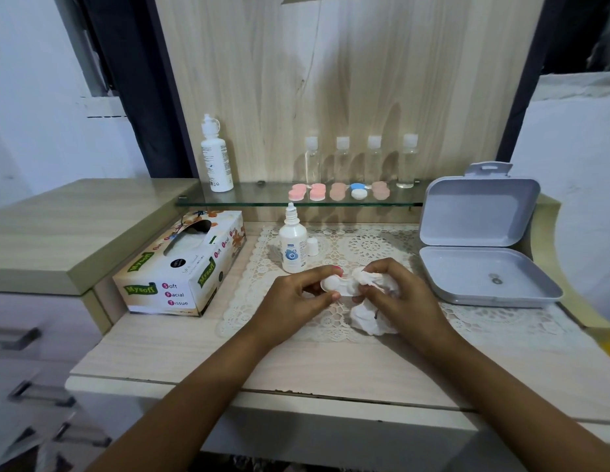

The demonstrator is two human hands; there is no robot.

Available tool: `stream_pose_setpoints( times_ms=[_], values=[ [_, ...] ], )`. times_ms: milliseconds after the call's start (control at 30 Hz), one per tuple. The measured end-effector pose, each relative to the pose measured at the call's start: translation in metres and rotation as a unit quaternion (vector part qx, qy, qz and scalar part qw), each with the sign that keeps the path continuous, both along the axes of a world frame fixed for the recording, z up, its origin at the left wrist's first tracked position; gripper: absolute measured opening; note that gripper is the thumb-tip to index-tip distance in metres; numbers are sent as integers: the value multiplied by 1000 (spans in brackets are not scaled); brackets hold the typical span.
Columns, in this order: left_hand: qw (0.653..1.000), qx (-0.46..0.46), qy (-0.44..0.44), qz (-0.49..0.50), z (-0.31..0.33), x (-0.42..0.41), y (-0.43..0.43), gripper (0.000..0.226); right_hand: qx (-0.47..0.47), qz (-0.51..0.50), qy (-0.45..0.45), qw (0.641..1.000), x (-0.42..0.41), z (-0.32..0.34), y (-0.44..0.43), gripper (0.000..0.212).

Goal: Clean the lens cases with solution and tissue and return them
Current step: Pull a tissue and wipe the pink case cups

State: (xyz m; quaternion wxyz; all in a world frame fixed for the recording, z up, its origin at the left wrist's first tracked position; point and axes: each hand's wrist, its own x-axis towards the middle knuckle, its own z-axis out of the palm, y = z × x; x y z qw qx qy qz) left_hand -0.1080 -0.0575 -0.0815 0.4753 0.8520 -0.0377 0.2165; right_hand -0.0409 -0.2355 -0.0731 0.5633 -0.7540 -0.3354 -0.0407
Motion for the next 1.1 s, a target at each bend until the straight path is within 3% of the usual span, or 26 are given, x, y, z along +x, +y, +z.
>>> stream_pose_setpoints(
  times_ms=[100, 167, 233, 300, 433, 567, 767, 833, 967, 1100],
  values=[
    [999, -41, 18, -5, 1, 2, -2, 25, -11, -4, -23, 1000, -3, 1, 0, 16],
    [999, -32, 14, 2, 1, 2, -3, 17, -34, -4, -103, 994, -7, 2, -1, 7],
    [1000, -22, 16, 11, 1, 3, -3, 18, -64, 1, -211, 975, -10, 3, -3, 24],
    [999, -1, 27, 26, 1, 3, -1, 23, -97, -6, -250, 963, -7, 1, -4, 32],
    [997, 57, 42, 43, -1, 4, 2, 37, -170, -53, -283, 942, 1, -5, -5, 19],
    [987, 115, 80, 73, -7, 10, 6, 37, -238, -84, -275, 928, 10, -9, -7, 27],
    [974, 183, 94, 92, -6, 11, 4, 37, -344, -91, -229, 906, 0, -4, -10, 73],
    [974, 188, 93, 89, -6, 11, 4, 37, -364, -75, -232, 899, -2, -2, -14, 80],
    [973, 193, 96, 88, -5, 10, 4, 40, -385, -34, -220, 896, 2, -2, -18, 66],
    [976, 188, 80, 80, -2, 7, 2, 31, -303, -31, -209, 929, 10, -8, -15, 33]
  ],
)
